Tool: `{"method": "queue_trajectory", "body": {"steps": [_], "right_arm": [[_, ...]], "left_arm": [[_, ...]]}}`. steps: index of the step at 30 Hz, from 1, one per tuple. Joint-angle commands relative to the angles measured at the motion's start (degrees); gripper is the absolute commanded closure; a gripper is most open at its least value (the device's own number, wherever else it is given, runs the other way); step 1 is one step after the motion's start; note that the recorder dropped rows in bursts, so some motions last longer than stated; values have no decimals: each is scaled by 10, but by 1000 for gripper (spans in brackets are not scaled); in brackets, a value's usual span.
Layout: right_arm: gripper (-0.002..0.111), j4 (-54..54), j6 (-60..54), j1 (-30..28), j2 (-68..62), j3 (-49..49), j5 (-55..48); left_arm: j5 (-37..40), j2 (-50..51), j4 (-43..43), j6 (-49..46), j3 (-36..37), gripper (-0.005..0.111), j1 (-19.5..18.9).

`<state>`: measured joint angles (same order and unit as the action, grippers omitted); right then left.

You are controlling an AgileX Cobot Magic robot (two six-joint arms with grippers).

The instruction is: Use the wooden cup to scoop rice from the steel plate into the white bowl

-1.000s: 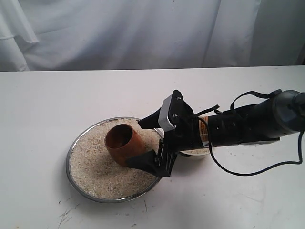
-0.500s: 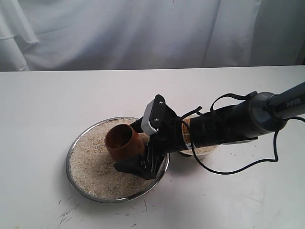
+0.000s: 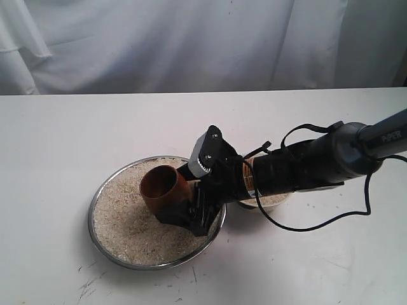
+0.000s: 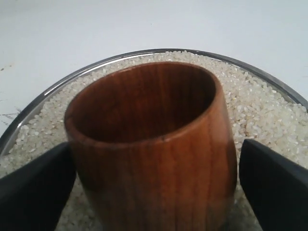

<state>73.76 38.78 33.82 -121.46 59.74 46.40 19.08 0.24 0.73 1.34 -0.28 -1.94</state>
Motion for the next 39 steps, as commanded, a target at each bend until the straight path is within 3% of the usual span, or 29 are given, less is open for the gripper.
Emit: {"method": "queue_trajectory", "body": {"steps": [1, 8, 13, 28, 39], "right_arm": [[26, -12, -6, 1, -1, 3, -16], [25, -14, -8, 5, -1, 3, -18], [17, -29, -11, 5, -1, 3, -19], [17, -53, -28, 29, -1, 3, -46], [36, -59, -28, 31, -1, 3, -46]], "left_arm": [[-8, -2, -1, 0, 3, 107, 2], [-8, -2, -1, 0, 3, 107, 2], [-8, -2, -1, 0, 3, 107, 2], [-8, -2, -1, 0, 3, 107, 2], [-8, -2, -1, 0, 3, 107, 2]]}}
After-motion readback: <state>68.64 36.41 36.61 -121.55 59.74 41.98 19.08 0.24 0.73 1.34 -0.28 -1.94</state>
